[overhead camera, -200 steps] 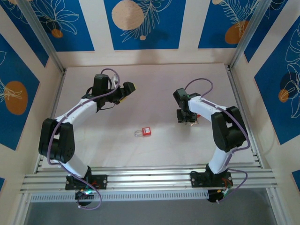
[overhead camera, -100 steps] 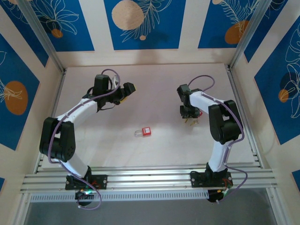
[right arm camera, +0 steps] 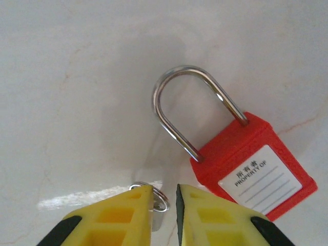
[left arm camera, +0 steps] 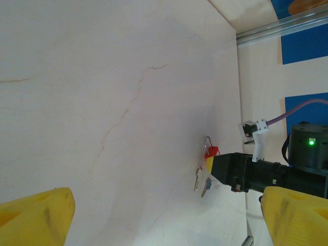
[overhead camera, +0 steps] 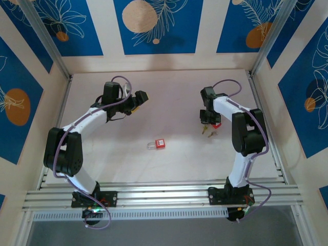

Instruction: Unlock with the key

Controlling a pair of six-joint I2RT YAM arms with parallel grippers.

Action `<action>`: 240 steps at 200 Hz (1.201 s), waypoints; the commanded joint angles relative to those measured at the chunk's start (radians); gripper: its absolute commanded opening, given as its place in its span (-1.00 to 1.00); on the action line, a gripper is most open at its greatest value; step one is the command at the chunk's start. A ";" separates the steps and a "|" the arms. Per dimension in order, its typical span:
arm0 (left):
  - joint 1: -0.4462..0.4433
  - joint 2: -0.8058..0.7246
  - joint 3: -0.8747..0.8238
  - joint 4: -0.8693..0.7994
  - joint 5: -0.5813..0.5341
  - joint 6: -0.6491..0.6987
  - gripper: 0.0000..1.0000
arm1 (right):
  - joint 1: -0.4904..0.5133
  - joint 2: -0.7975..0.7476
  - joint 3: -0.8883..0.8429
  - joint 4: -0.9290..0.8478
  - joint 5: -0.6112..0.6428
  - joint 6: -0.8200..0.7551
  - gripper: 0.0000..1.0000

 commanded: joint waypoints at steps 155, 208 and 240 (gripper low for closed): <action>-0.004 0.015 0.016 -0.013 0.022 -0.006 0.85 | -0.090 -0.103 -0.106 0.067 -0.237 0.037 -0.24; -0.004 0.013 0.018 -0.015 0.021 -0.004 0.85 | -0.105 -0.045 -0.096 0.071 -0.295 0.038 -0.23; -0.003 0.014 0.018 -0.015 0.023 -0.006 0.85 | -0.109 -0.040 -0.108 0.084 -0.317 0.040 -0.23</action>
